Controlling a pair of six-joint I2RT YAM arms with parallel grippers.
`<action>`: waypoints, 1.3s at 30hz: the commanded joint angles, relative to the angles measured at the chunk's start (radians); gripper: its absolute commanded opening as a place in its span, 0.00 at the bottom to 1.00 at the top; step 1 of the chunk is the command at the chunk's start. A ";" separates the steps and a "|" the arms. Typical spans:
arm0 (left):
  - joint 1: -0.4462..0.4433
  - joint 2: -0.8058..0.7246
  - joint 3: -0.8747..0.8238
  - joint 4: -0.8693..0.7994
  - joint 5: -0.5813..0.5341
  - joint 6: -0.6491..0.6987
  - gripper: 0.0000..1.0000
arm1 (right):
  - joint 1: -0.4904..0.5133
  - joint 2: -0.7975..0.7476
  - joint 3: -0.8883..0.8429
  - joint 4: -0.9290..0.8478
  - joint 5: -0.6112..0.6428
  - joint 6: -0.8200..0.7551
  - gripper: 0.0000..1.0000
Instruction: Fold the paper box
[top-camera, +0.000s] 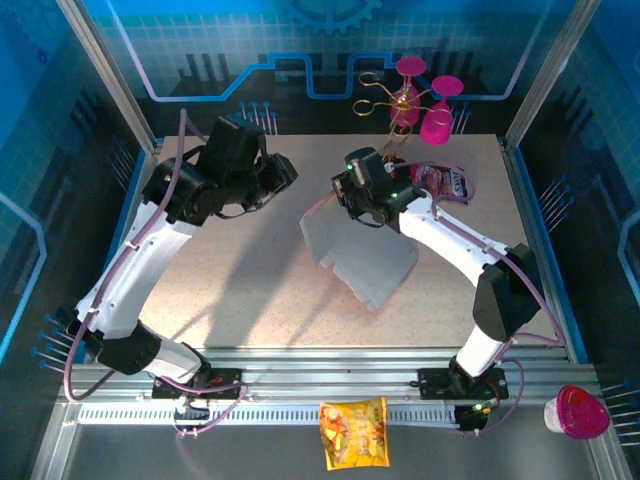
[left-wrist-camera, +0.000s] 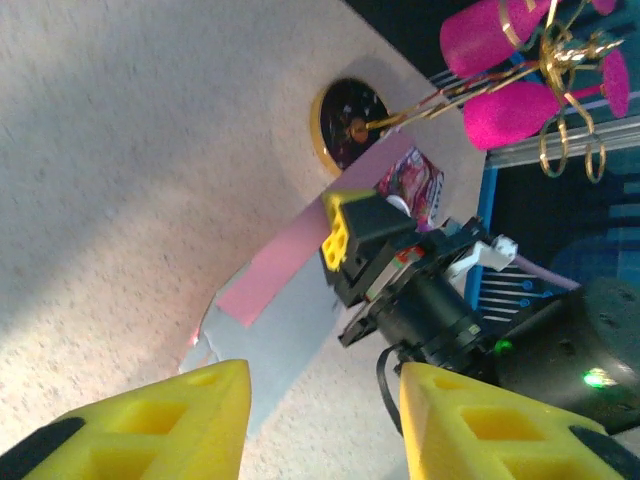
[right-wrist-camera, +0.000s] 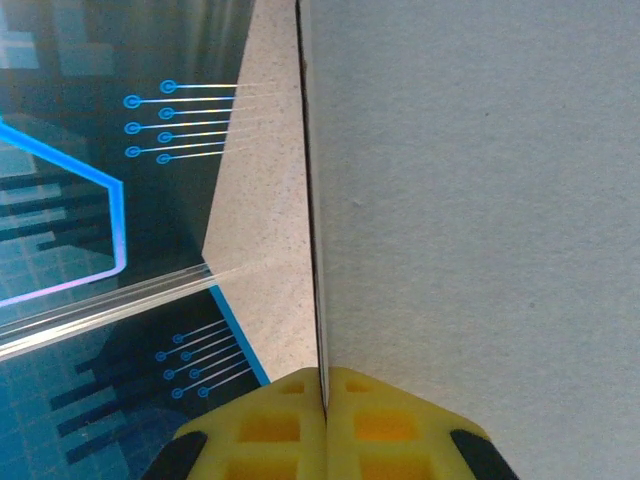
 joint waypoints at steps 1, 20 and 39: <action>0.003 0.004 -0.133 0.152 0.144 -0.265 0.42 | 0.010 -0.041 -0.008 0.077 0.021 -0.029 0.00; 0.024 0.019 -0.327 0.363 0.186 -0.517 0.44 | 0.018 -0.060 -0.013 0.086 0.020 -0.007 0.00; 0.023 0.035 -0.395 0.384 0.215 -0.537 0.45 | 0.019 -0.061 0.016 0.074 0.021 0.002 0.00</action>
